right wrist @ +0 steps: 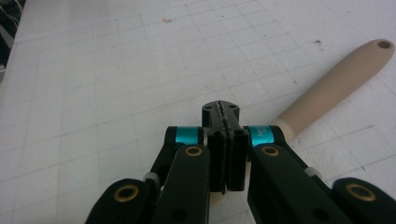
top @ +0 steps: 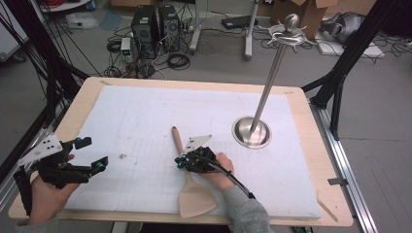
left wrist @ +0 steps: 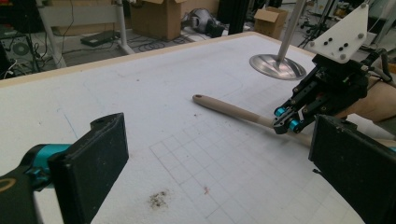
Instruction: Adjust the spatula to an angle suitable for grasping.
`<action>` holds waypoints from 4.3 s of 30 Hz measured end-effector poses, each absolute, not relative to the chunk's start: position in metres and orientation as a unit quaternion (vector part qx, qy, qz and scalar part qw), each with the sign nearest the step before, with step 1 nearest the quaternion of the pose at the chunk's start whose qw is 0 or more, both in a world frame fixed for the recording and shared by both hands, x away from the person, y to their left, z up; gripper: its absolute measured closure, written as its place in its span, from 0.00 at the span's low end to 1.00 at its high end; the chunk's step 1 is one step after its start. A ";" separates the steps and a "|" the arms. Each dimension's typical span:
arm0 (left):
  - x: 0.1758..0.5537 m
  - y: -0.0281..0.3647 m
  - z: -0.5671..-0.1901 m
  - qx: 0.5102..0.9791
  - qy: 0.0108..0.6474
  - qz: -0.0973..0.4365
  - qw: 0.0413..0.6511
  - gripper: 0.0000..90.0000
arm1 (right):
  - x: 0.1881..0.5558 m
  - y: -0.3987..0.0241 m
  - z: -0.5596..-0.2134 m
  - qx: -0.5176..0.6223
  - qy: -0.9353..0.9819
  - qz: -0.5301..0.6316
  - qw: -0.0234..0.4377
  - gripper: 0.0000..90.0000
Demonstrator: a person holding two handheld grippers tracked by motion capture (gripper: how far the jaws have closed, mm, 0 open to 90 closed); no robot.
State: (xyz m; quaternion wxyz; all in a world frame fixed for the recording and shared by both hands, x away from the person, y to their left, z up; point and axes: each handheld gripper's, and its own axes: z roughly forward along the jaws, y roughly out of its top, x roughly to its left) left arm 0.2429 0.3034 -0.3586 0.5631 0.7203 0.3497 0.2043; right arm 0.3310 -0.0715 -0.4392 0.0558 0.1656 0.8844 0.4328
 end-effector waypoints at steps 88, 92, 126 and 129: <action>0.247 0.297 -0.363 0.727 0.349 0.203 0.555 0.06 | 0.325 -0.126 -0.437 0.180 0.899 0.395 0.061 1.00; 0.247 0.297 -0.362 0.727 0.348 0.204 0.556 0.06 | 0.325 -0.131 -0.437 0.181 0.899 0.394 0.058 1.00; 0.251 0.292 -0.364 0.732 0.344 0.199 0.554 0.06 | 0.307 -0.146 -0.424 0.182 0.894 0.405 0.057 1.00; 0.251 0.292 -0.363 0.733 0.344 0.199 0.553 0.06 | 0.304 -0.144 -0.424 0.180 0.896 0.402 0.055 1.00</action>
